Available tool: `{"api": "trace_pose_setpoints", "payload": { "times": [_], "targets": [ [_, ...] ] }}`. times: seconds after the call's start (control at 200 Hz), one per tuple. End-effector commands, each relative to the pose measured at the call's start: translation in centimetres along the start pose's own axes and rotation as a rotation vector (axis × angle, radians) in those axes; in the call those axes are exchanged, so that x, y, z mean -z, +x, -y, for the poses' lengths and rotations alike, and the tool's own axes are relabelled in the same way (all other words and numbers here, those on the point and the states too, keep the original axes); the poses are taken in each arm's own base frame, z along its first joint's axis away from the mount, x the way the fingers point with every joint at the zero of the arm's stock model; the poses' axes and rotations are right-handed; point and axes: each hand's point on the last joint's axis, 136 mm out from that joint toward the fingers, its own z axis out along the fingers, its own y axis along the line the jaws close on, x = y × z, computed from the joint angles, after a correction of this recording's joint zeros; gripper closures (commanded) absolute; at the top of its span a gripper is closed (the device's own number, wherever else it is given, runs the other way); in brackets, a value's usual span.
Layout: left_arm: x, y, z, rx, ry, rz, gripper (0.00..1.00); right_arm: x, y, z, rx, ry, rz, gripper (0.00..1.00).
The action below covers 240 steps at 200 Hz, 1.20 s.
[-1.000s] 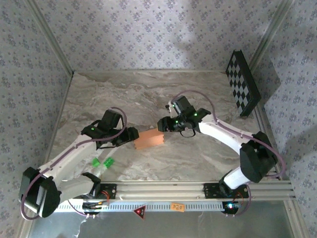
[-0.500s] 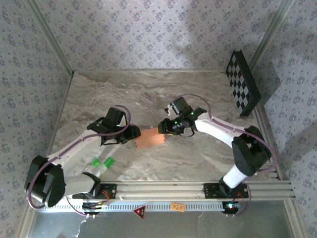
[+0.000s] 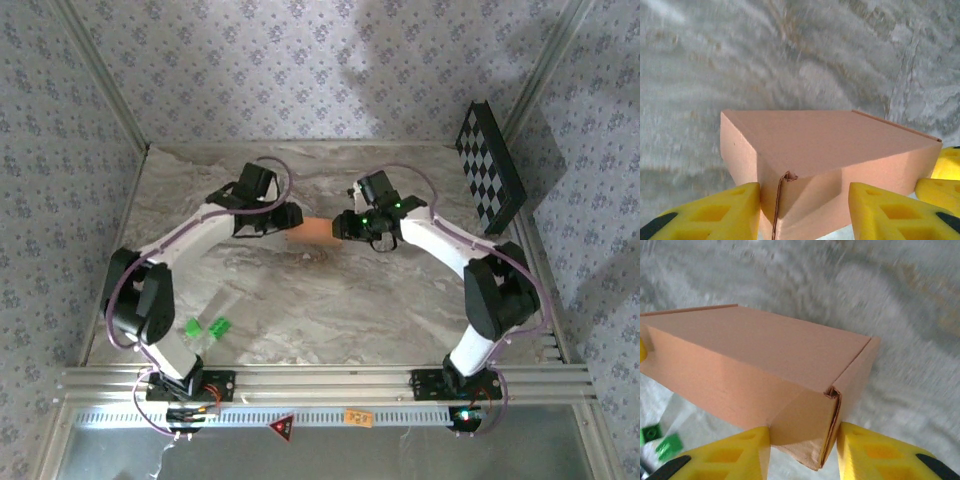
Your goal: Fold the paper box
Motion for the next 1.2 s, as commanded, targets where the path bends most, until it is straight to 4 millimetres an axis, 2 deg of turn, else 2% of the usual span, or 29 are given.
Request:
{"api": "trace_pose_setpoints", "payload": {
  "times": [0.0,0.075,0.16,0.26,0.28,0.33,0.5,0.56,0.775,0.835,0.964,1.194],
  "targets": [
    [-1.3,-1.5,2.5,-0.112,0.094,0.002,0.51,-0.6,-3.2,-1.5,0.138,-0.030,0.086,0.61],
    [-2.4,-1.5,2.3,-0.110,0.107,0.003,0.49,-1.2,-2.9,-1.1,0.152,-0.020,0.084,0.60],
    [-3.1,-0.6,2.3,-0.086,0.140,-0.024,0.47,-1.7,-1.8,-0.8,0.143,-0.031,0.062,0.60],
    [-3.3,1.2,2.2,-0.061,0.171,-0.049,0.44,-1.4,-0.1,-1.4,0.147,-0.040,0.049,0.58],
    [-3.2,1.7,2.2,-0.057,0.176,-0.052,0.43,-1.8,1.3,-0.8,0.138,-0.030,0.020,0.58],
    [-3.1,2.8,1.9,-0.043,0.183,-0.064,0.41,-1.7,2.5,-0.8,0.130,-0.025,0.008,0.56],
    [-3.3,6.8,0.1,0.023,0.172,-0.124,0.37,-1.9,5.9,-0.1,0.058,-0.039,-0.032,0.50],
    [-3.3,7.5,-1.0,0.031,0.135,-0.132,0.36,-2.1,6.7,0.3,0.035,-0.042,-0.049,0.47],
    [-3.2,7.2,-4.1,-0.002,-0.025,-0.134,0.33,-2.2,6.4,2.3,-0.035,-0.035,-0.076,0.41],
    [-3.5,7.1,-4.2,-0.007,-0.026,-0.150,0.34,-2.3,6.2,3.0,-0.051,-0.019,-0.090,0.40],
    [-4.5,7.0,-4.3,-0.009,-0.027,-0.188,0.39,-3.0,6.0,3.3,-0.070,-0.038,-0.130,0.41],
    [-5.6,7.0,-3.5,-0.002,0.023,-0.209,0.47,-4.1,5.3,1.6,-0.076,-0.104,-0.140,0.48]
  ]
}}
